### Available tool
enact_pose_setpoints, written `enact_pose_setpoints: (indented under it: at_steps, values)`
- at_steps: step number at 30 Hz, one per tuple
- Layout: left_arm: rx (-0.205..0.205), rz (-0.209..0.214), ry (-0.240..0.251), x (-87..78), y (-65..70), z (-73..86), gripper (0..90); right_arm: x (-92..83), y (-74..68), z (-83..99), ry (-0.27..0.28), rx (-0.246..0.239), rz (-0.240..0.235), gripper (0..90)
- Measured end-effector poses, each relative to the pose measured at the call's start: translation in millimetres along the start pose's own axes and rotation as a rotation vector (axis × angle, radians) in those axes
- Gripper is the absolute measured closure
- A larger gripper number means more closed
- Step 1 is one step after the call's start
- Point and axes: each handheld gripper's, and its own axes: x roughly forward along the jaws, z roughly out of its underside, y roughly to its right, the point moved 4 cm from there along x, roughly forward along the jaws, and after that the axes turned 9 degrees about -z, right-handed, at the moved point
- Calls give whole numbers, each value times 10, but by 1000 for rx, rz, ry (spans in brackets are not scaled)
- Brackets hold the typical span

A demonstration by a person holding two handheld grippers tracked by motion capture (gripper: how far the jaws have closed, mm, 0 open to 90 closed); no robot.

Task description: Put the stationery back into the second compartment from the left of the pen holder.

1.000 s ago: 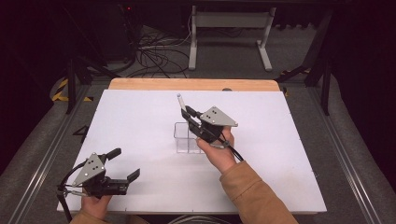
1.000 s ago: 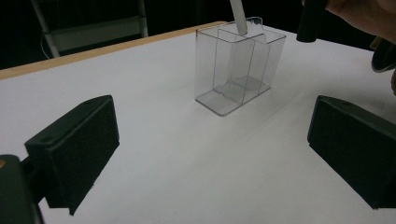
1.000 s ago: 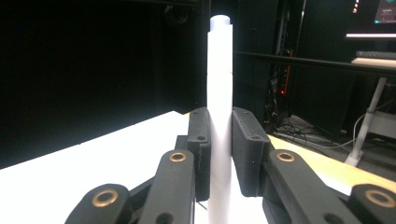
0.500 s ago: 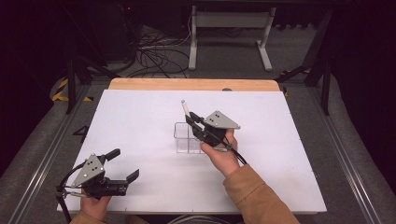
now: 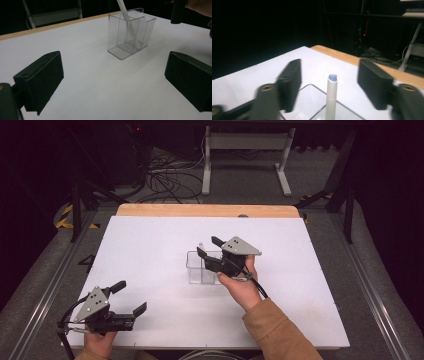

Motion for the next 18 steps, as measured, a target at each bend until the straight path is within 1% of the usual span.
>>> enact_pose_setpoints:
  at_steps: [2, 3, 6, 8, 9, 10, 13, 14, 15, 17, 18]
  values:
    - [0, -1, 0, -5, -4, 1, 29, -39, -5, -52, 12, -8, -5, 303]
    - [-5, 0, 2, -7, -2, 0, 29, -65, -13, -78, 16, -5, -10, 299]
    - [2, -3, 5, -9, -7, -8, 29, -141, -26, -143, 22, -21, -18, 275]
    - [-1, -2, 3, -4, 0, -8, 29, -198, -37, -182, 28, -34, -22, 266]
    - [7, -5, 3, -4, -3, -10, 29, -215, -42, -193, 28, -35, -24, 260]
    - [2, -3, 3, -6, 5, -11, 29, -238, -46, -205, 28, -42, -30, 257]
    - [7, -5, 7, -11, 9, -20, 29, -310, -63, -238, 35, -54, -37, 252]
    - [-1, -4, 6, -10, 16, -19, 29, -336, -70, -247, 35, -53, -42, 250]
    - [1, -5, 5, -10, 14, -18, 29, -362, -73, -256, 38, -54, -47, 243]
    - [13, -6, 8, -13, 6, -20, 29, -433, -73, -269, 38, -67, -51, 227]
    - [6, -7, 10, -14, 8, -20, 29, -474, -69, -272, 36, -78, -55, 219]
